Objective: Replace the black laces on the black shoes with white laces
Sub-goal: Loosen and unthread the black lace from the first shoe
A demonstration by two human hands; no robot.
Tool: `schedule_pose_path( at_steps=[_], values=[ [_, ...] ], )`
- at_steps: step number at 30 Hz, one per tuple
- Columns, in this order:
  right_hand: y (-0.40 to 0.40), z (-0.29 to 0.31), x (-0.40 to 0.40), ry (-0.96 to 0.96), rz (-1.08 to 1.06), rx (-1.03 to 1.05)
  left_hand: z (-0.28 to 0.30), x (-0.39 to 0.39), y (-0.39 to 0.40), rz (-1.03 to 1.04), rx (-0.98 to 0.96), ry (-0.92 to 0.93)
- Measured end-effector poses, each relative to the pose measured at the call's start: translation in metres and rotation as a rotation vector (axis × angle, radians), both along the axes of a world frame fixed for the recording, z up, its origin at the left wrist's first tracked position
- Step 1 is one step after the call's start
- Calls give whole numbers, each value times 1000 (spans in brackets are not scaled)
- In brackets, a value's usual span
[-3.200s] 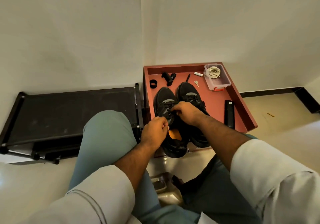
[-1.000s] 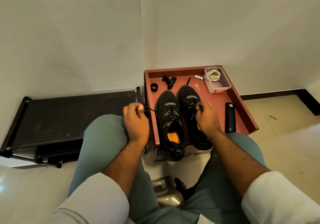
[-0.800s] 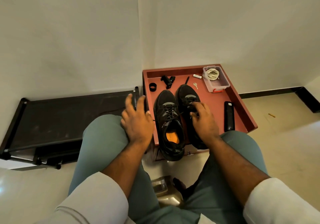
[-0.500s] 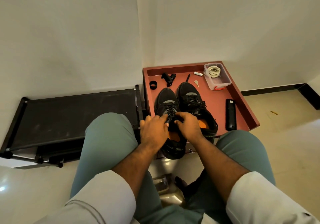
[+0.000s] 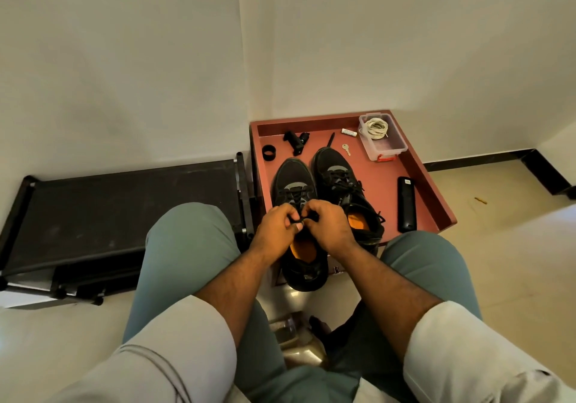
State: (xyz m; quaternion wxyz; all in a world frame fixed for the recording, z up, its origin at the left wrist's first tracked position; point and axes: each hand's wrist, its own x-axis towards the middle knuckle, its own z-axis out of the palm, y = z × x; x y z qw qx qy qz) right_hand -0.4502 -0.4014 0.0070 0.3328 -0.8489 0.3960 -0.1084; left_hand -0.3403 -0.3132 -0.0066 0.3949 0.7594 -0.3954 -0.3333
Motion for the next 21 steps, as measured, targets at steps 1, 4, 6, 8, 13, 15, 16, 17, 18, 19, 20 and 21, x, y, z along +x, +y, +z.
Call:
schedule_pose_path(
  at_steps=[1, 4, 6, 8, 13, 15, 16, 17, 18, 19, 20, 21],
  values=[
    [2, -1, 0, -19, -13, 4, 1, -1, 0, 23, 10, 31],
    [10, -1, 0, -61, -70, 28, 5, -6, 3, 81, 25, 126],
    [13, 0, 0, -57, -81, 38, 5, -9, 5, 115, 20, 142],
    [16, 0, -2, -45, -90, 31, 3, -9, 5, 107, -22, 82],
    [23, -10, -17, -80, -108, 40, 0, -5, 4, -66, -119, -8],
    [24, -13, -22, -87, -107, 39, 3, -8, 4, -86, -80, 74],
    [25, -14, -23, -102, -115, 37, 5, -9, 4, -95, -70, 114],
    [25, -16, -24, -123, -140, 44, 6, -10, 3, -108, -72, 148],
    [26, -17, -23, -149, -177, 57, 8, -9, 2, -118, -82, 181],
    [27, -18, -21, -175, -225, 73, 9, -8, 2, -123, -91, 205],
    [27, -19, -18, -208, -283, 92, 10, -7, 2, -123, -94, 220],
    [26, -20, -14, -254, -356, 116, 9, -5, 3, -118, -93, 226]
  ],
)
